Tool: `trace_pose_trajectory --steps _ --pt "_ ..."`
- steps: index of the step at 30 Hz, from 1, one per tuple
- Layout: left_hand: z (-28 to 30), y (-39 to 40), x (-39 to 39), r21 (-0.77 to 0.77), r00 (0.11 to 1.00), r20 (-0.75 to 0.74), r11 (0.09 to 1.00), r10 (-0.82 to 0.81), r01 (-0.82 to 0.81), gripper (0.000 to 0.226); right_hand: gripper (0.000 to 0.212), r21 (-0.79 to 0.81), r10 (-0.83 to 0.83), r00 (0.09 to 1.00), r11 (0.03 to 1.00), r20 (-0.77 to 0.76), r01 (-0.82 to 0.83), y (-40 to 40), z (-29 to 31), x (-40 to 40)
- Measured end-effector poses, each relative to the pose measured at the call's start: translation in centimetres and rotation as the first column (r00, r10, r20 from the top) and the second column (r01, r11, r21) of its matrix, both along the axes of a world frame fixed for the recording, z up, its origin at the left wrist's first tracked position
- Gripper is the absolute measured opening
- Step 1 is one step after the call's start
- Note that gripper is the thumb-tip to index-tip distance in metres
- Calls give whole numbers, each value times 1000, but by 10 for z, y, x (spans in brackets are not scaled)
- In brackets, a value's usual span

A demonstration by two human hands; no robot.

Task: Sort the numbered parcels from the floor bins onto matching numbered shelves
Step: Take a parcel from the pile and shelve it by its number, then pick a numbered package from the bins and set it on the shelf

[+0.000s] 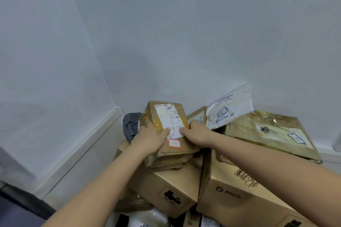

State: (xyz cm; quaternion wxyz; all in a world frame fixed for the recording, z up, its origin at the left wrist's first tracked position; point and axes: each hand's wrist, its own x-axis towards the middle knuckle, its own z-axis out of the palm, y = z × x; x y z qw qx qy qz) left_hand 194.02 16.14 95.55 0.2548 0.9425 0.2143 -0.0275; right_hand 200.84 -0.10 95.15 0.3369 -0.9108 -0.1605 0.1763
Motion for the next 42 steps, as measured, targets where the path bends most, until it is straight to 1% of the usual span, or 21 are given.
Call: trace_pose_trajectory --steps 2,4,6,9,11,13,15,18,21,24,28,32,36,38,42 --pt "10 4 -2 -155 996 83 988 20 -7 81 50 37 -20 1000 999 24 20 1 8 -4" --pt "19 11 -6 -311 988 139 950 61 -15 84 50 78 -47 998 996 50 43 2 15 -9" --pt "26 16 -13 -427 982 172 904 83 -1 87 44 128 -64 994 990 87 53 3 21 -14" --pt "33 19 -25 -541 957 266 840 115 49 79 37 217 -78 985 975 155 43 5 32 -20" --pt "35 19 -31 -572 934 330 817 139 81 80 35 250 -73 977 968 200 21 6 40 -25" --pt "37 20 -38 -571 924 354 816 147 89 80 35 300 -78 972 954 221 8 8 46 -32" --pt "41 20 -44 -522 918 374 848 133 90 78 36 356 -87 969 934 230 -1 9 49 -38" --pt "48 19 -54 -447 902 415 890 122 85 77 37 400 -76 964 916 254 -33 10 52 -45" --pt "50 20 -61 -445 888 439 892 137 83 73 36 432 -53 962 899 268 -71 9 56 -49" --pt "52 19 -71 -437 868 471 896 156 76 79 37 450 -30 955 886 295 -112 9 59 -54" --pt "58 9 -88 -441 831 514 896 212 44 73 33 485 -33 926 859 377 -167 8 63 -65" --pt "72 -8 -112 -407 791 557 913 254 -6 68 30 510 17 896 817 444 -268 5 71 -74" --pt "90 -28 -144 -373 741 589 922 322 -104 68 32 515 95 859 765 504 -387 4 85 -83" --pt "94 -39 -165 -365 704 613 919 359 -151 66 34 520 127 838 731 531 -441 5 89 -94" --pt "90 -55 -218 -363 604 658 892 450 -269 70 32 531 231 801 643 552 -552 12 88 -127"
